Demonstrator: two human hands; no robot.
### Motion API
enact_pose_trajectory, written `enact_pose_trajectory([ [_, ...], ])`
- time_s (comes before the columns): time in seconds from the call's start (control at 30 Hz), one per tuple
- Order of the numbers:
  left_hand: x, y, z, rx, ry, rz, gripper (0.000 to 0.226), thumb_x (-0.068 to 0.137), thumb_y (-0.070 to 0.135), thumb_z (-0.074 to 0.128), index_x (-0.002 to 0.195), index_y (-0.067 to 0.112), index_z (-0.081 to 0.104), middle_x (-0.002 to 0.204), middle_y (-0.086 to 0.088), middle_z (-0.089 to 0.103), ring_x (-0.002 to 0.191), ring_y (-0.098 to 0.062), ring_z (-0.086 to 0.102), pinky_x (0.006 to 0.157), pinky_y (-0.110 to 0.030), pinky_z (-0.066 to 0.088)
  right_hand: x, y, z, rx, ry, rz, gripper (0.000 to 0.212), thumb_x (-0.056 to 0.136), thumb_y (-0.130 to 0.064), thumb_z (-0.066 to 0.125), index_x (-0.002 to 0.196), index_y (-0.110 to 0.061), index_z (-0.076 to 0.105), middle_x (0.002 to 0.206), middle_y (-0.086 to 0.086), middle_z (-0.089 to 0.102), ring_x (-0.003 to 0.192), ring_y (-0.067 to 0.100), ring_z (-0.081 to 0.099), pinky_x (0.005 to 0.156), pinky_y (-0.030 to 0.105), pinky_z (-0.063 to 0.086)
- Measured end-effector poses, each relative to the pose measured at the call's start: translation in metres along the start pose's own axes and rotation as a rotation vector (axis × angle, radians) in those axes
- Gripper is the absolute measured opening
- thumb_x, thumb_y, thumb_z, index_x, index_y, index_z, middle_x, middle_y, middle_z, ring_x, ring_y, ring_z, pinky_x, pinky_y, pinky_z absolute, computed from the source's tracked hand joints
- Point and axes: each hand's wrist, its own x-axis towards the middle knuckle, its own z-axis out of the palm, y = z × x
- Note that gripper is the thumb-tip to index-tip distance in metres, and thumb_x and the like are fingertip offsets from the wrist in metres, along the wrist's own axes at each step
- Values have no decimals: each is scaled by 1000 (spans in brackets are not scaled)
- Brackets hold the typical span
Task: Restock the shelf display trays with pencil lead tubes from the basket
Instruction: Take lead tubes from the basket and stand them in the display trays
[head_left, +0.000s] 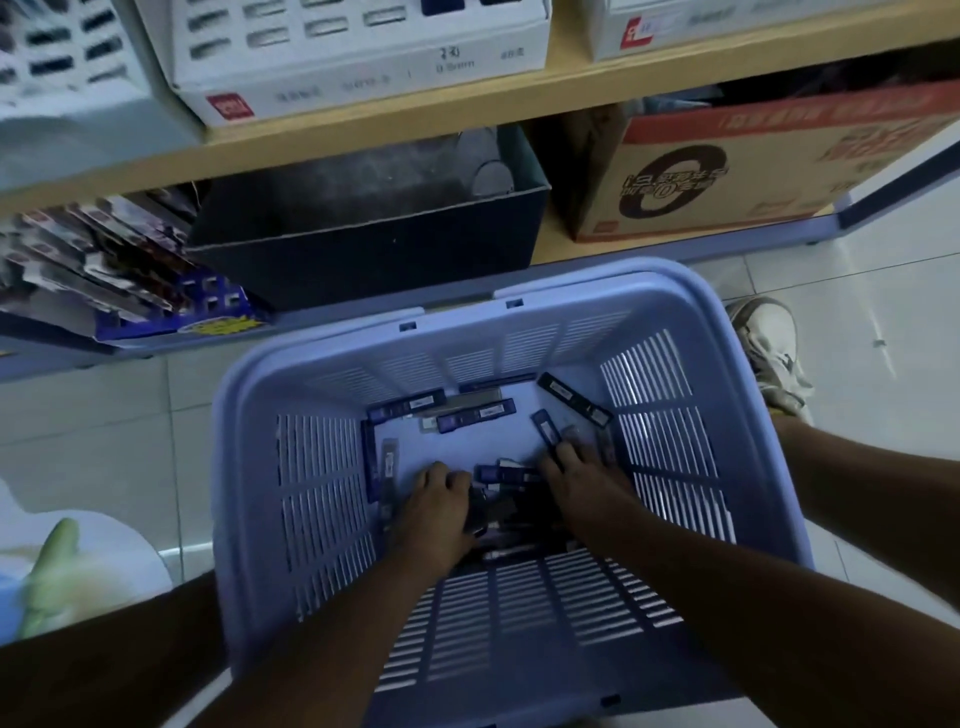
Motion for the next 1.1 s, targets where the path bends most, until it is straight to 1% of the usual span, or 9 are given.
enact_pose_trajectory([
  [0.1, 0, -7, -2, -40, -6, 5, 60, 80, 38, 69, 131, 17, 44, 126, -7, 45, 118, -25, 42, 94, -34, 43, 3, -1, 1, -34, -27, -70, 57, 101, -36, 40, 149, -11, 23, 148, 13, 32, 148, 36, 11, 112, 58, 25],
  [0.2, 3, -11, -10, -152, 56, -44, 50, 83, 32, 68, 127, 16, 50, 121, -7, 50, 114, -25, 48, 92, -33, 44, 4, -3, -1, 8, -14, -112, 44, 103, -28, 33, 141, -6, 34, 134, 18, 48, 124, 33, 51, 95, 44, 46],
  [0.27, 6, -13, -18, -195, 107, -86, 40, 83, 25, 68, 119, 15, 55, 115, -7, 53, 106, -24, 53, 86, -31, 46, 5, -4, 0, 59, 25, -128, 41, 103, -23, 34, 139, -2, 36, 125, 21, 55, 110, 31, 60, 85, 40, 50],
  [0.43, 14, -17, -29, -345, 167, -209, 25, 89, 1, 51, 105, 9, 69, 107, -10, 69, 94, -25, 63, 80, -32, 52, 8, 5, -10, 314, -10, -38, 35, 101, -25, 42, 130, -5, 40, 122, 15, 61, 108, 32, 61, 84, 37, 47],
  [0.67, 13, -19, -46, -543, 203, -249, 28, 92, -2, 47, 113, 11, 61, 107, -10, 64, 94, -25, 59, 78, -30, 49, 5, 6, -42, 1045, -154, 251, 20, 98, -15, 50, 115, -6, 51, 106, 12, 60, 98, 28, 61, 84, 31, 49],
  [0.8, 16, -3, -64, -892, 244, -297, 20, 99, 9, 41, 105, 20, 56, 94, -8, 62, 77, -24, 57, 66, -37, 49, -6, 0, -67, 1507, -369, 323, 19, 93, -12, 56, 111, -7, 60, 90, 14, 60, 78, 25, 61, 70, 38, 58],
  [0.87, 17, 7, -69, -1056, 252, -349, 15, 100, 16, 39, 105, 21, 53, 86, -10, 60, 72, -23, 55, 71, -45, 53, -13, -5, -76, 1565, -398, 260, 16, 93, -8, 54, 107, -5, 61, 90, 16, 65, 83, 31, 64, 80, 45, 57],
  [1.0, 9, 25, -84, -1287, 216, -461, 40, 94, 56, 39, 109, 22, 54, 70, -5, 55, 55, -19, 47, 55, -30, 41, -27, -13, -86, 1494, -382, 178, 16, 94, -7, 51, 110, -9, 55, 88, 17, 66, 76, 31, 65, 83, 51, 54],
  [1.1, -6, 32, -98, -1419, 100, -513, 55, 80, 76, 45, 102, 27, 57, 74, -4, 58, 53, -15, 46, 48, -23, 35, -39, -16, -93, 1290, -357, 90, 31, 96, -12, 51, 126, -9, 50, 91, 12, 66, 77, 25, 64, 69, 35, 55],
])
